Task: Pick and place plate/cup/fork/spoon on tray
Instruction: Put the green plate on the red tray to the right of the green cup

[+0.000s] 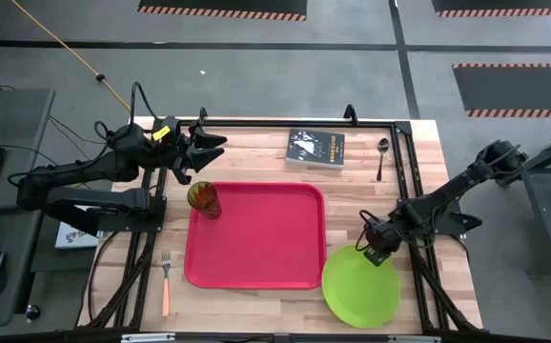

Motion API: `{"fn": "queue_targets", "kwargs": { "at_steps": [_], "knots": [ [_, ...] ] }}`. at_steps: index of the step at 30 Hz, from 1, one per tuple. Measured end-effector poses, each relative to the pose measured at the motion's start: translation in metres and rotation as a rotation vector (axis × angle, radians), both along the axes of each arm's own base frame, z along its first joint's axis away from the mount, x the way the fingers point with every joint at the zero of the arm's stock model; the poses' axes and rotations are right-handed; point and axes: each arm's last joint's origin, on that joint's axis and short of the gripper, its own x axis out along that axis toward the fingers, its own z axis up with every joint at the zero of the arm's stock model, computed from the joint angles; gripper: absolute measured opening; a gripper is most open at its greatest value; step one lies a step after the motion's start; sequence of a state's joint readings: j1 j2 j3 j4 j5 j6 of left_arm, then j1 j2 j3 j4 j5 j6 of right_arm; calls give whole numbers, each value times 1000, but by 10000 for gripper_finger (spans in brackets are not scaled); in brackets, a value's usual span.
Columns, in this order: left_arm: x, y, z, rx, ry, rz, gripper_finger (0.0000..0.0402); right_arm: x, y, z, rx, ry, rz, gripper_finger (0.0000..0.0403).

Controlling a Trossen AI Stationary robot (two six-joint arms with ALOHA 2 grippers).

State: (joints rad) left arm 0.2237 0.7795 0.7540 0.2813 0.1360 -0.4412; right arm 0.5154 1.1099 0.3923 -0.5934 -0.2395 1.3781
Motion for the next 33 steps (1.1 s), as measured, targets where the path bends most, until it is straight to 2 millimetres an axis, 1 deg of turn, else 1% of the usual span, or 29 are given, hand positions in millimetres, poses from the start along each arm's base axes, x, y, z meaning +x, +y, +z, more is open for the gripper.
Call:
{"fn": "queue_targets", "kwargs": {
  "at_steps": [1,5,8,11,17,23,27,30,33],
  "knots": [
    [0,0,0,0,0,0,188,0,0,0,5,-1,5,11],
    [0,0,0,0,0,0,188,0,0,1,17,-14,18,20],
    [0,0,0,0,1,0,188,-1,1,3,40,-25,36,7],
    [0,0,0,0,1,0,188,-2,1,7,74,-47,62,5],
    [0,0,0,0,2,0,188,-2,4,20,223,-140,149,1],
    [0,0,0,0,1,0,188,3,11,41,454,-287,206,0],
    [0,0,0,-1,1,0,188,12,17,57,574,-424,185,0],
    [0,0,0,-1,1,0,188,19,19,65,601,-527,136,0],
    [0,0,0,-1,1,0,188,26,16,71,583,-634,74,0]
  ]
}}
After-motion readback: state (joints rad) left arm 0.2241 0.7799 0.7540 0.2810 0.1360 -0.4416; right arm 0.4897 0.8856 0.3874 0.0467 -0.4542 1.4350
